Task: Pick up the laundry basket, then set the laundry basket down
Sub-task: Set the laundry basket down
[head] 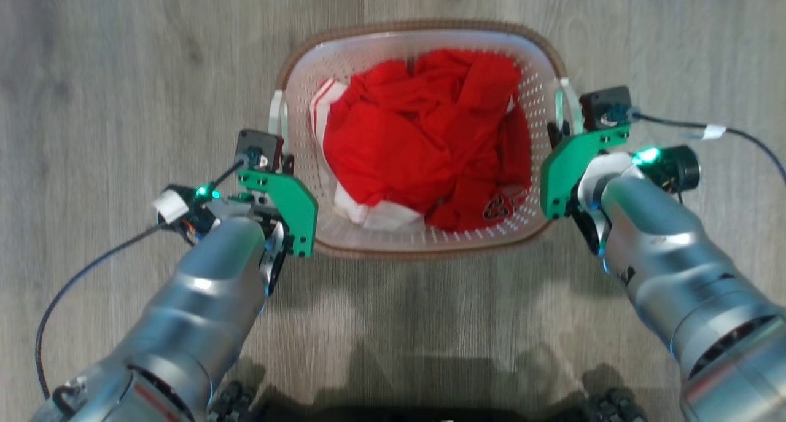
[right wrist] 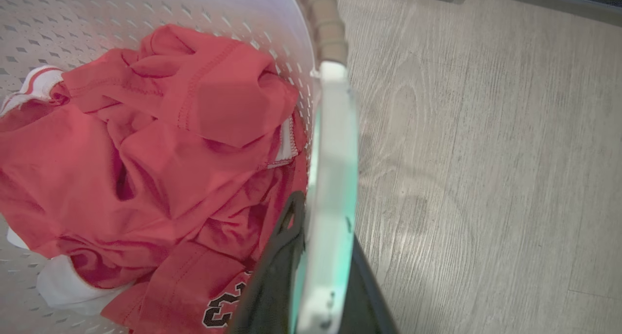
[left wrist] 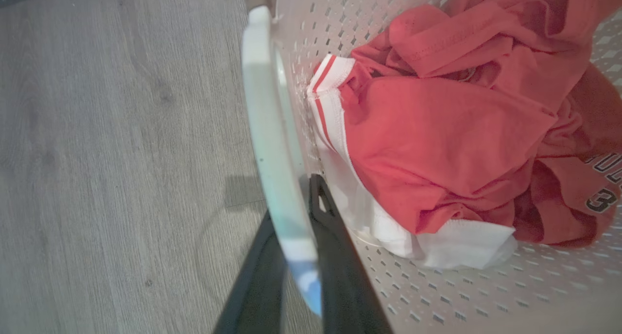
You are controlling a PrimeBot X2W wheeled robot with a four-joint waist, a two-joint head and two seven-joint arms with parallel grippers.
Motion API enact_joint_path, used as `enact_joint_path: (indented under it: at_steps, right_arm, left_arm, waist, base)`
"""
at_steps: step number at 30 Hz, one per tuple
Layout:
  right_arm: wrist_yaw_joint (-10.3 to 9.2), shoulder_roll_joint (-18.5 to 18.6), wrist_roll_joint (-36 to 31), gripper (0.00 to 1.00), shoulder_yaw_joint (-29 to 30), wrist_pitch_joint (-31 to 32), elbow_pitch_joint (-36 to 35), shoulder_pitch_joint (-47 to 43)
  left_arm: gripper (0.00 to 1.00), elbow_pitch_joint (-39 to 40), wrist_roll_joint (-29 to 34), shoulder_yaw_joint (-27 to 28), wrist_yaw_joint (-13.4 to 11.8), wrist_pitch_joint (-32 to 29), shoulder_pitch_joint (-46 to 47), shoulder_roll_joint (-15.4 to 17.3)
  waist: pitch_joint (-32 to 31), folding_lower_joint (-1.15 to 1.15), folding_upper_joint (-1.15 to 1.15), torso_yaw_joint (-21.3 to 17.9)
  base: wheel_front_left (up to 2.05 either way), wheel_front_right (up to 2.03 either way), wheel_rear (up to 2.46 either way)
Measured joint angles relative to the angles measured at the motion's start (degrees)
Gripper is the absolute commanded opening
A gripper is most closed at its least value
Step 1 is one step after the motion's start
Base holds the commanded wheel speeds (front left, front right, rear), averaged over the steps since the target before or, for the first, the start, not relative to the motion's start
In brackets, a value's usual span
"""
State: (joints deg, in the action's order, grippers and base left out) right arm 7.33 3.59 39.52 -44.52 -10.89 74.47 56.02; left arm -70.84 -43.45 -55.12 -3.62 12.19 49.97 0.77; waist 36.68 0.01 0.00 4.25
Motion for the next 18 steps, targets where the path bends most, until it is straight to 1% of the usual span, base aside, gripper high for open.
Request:
enact_joint_path:
  at_steps: [7,18]
  right_arm:
    - [0.00,0.0,-4.8,0.00,4.4,-0.5,0.0,2.9]
    - [0.01,0.0,-11.2,0.00,10.5,-1.8,-0.1,4.5]
  left_arm:
    - [0.00,0.4,0.0,-0.9,-0.9,0.8,3.7,0.0]
    - [0.00,0.5,0.0,-1.8,-1.5,1.6,6.5,0.0]
  waist:
    - [5.8,0.00,0.00,0.4]
    - [11.2,-0.01,0.00,0.3]
  base:
    - [0.00,0.00,0.00]
    - [0.00,0.00,0.00]
